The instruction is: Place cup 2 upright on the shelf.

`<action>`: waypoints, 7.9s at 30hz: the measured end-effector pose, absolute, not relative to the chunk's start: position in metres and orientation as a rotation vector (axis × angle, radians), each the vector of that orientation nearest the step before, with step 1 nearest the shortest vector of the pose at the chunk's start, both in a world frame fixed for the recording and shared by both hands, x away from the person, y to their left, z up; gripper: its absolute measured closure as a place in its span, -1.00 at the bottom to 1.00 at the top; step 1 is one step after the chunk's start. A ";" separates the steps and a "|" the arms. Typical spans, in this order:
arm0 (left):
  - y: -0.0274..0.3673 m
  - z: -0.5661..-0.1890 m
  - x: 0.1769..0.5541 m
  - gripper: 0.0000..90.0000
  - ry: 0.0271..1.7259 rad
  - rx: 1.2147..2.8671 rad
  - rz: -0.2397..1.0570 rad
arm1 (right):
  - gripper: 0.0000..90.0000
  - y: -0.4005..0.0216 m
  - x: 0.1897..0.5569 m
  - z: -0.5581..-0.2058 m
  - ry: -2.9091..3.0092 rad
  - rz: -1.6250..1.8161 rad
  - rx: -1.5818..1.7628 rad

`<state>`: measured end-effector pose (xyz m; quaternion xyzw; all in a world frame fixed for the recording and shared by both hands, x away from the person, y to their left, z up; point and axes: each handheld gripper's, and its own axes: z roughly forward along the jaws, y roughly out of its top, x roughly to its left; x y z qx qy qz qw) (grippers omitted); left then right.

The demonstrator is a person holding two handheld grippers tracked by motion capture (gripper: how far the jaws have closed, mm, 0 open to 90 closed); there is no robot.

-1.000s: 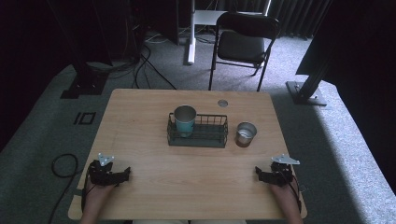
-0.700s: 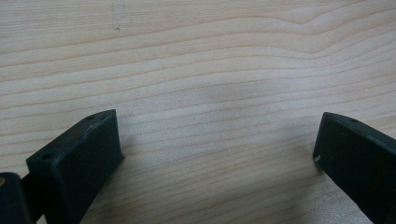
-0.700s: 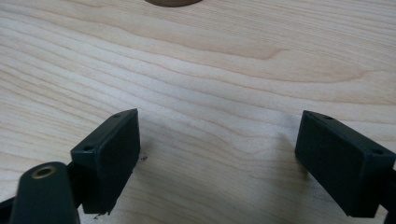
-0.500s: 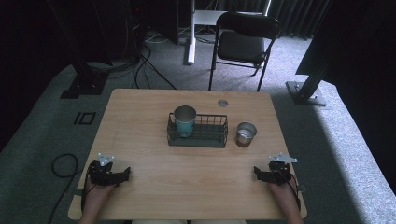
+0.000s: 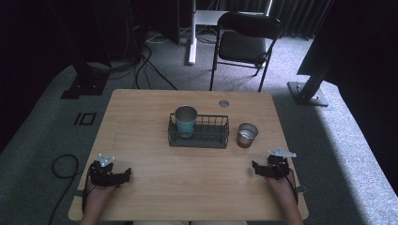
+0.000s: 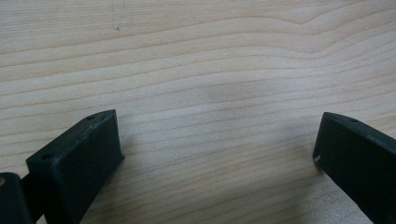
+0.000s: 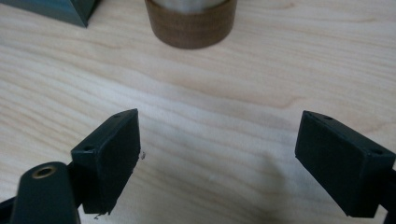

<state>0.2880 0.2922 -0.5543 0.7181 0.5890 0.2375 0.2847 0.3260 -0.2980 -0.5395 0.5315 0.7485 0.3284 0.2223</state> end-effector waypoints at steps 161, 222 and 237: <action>0.292 -0.554 0.288 -0.97 1.575 1.920 0.635 | -0.62 -0.246 0.402 -0.426 1.946 1.257 1.269; 0.292 -0.554 0.288 -0.96 1.575 1.921 0.635 | -0.63 -0.139 0.437 -0.439 2.156 1.304 1.098; 0.292 -0.554 0.288 -0.96 1.575 1.921 0.635 | -0.63 -0.132 0.445 -0.459 2.209 1.220 1.168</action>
